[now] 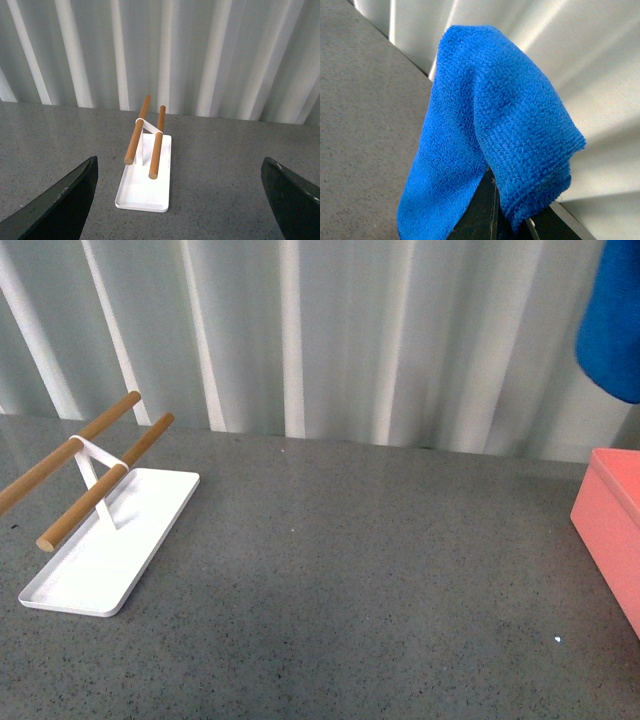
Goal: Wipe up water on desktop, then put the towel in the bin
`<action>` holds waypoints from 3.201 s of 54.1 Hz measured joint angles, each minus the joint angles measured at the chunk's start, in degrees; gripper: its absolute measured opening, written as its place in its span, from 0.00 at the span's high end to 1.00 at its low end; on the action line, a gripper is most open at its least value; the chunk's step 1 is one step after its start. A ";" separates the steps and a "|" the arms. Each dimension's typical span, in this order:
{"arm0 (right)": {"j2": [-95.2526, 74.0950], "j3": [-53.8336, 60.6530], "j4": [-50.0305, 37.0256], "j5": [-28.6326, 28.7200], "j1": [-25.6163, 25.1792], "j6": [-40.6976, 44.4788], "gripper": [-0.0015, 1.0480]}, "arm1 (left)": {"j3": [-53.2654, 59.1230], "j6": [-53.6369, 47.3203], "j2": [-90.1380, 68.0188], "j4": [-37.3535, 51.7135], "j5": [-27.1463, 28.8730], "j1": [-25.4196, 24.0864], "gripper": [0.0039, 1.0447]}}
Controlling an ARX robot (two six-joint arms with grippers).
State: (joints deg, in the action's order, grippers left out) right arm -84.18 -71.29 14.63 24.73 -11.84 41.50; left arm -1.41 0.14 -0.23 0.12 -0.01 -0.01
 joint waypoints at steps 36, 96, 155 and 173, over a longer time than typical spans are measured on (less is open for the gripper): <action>-16.85 6.16 -1.38 -4.07 -18.60 0.72 0.97 | 0.00 -0.02 0.00 0.00 0.00 0.00 0.06; -24.59 -5.29 11.04 -12.85 -13.31 -4.39 0.07 | 0.00 0.00 0.00 0.00 0.02 0.00 0.06; 46.82 63.87 -44.06 -15.76 2.64 -40.26 0.80 | 0.00 -0.02 0.00 0.00 0.02 0.02 0.06; 56.61 67.80 -38.49 -24.06 11.15 -40.52 0.97 | 0.00 0.00 0.00 0.00 0.04 0.02 0.06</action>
State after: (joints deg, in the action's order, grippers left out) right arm -27.57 -3.49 -23.86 0.67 -0.69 0.97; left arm -1.41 0.14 -0.23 0.12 0.03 0.01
